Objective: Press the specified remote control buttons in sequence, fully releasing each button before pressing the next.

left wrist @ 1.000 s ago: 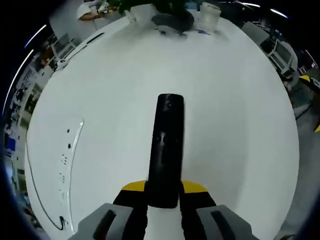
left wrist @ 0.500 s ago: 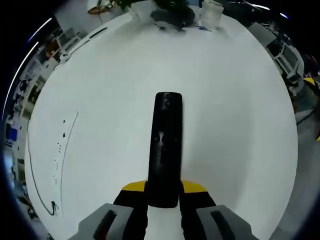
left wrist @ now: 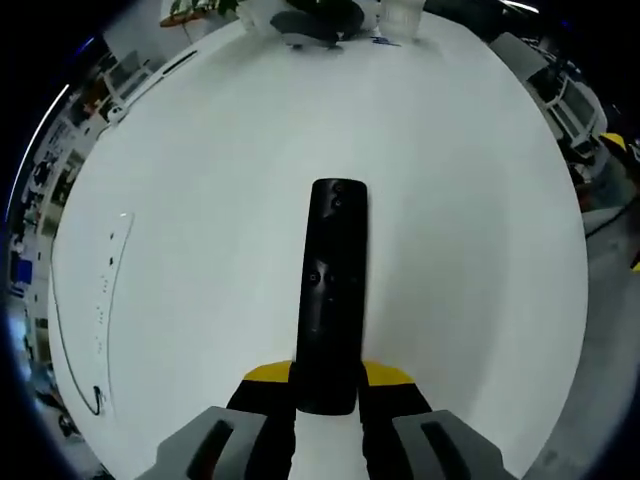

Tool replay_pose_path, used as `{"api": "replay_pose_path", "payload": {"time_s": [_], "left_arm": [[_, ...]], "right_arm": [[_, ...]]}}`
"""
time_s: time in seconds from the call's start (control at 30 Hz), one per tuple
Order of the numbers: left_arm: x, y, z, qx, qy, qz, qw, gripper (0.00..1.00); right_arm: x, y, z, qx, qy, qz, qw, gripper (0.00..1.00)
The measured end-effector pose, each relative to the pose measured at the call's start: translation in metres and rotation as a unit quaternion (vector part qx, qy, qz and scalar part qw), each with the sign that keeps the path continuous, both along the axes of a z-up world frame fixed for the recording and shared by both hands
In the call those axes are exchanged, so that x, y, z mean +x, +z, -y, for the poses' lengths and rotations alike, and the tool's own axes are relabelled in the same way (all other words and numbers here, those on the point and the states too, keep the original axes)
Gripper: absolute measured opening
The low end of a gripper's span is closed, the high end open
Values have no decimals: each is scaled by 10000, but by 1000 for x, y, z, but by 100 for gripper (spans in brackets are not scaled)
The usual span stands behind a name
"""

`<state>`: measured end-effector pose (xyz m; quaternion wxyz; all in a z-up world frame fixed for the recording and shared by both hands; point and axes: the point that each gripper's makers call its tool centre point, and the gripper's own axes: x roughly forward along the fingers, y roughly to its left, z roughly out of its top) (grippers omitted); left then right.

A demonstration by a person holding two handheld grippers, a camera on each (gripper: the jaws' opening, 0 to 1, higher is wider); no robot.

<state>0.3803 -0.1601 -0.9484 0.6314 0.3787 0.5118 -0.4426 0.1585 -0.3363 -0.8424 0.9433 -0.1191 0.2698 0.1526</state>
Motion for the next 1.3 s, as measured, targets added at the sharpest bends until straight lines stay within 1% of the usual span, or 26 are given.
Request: {"api": "replay_pose_path", "payload": {"time_s": [0.13, 0.2, 0.37, 0.5, 0.77, 1.3], "left_arm": [[-10, 0, 0, -81, 118, 28, 9999, 22], [-13, 0, 0, -97, 112, 28, 9999, 22], [-24, -1, 2, 2, 25, -9, 10000, 23], [-32, -1, 3, 52, -11, 13, 10000, 23], [-52, -2, 3, 14, -40, 23, 10000, 23], [-91, -2, 7, 85, -47, 5, 10000, 23]], "right_arm": [[0, 1, 0, 18, -9, 33, 10000, 83], [0, 1, 0, 7, 2, 30, 10000, 83], [0, 2, 0, 4, 15, 46, 10000, 83], [0, 2, 0, 8, 17, 53, 10000, 82], [-1, 3, -1, 10, 57, 94, 9999, 81], [-3, 5, -4, 22, 134, 162, 9998, 81]]}}
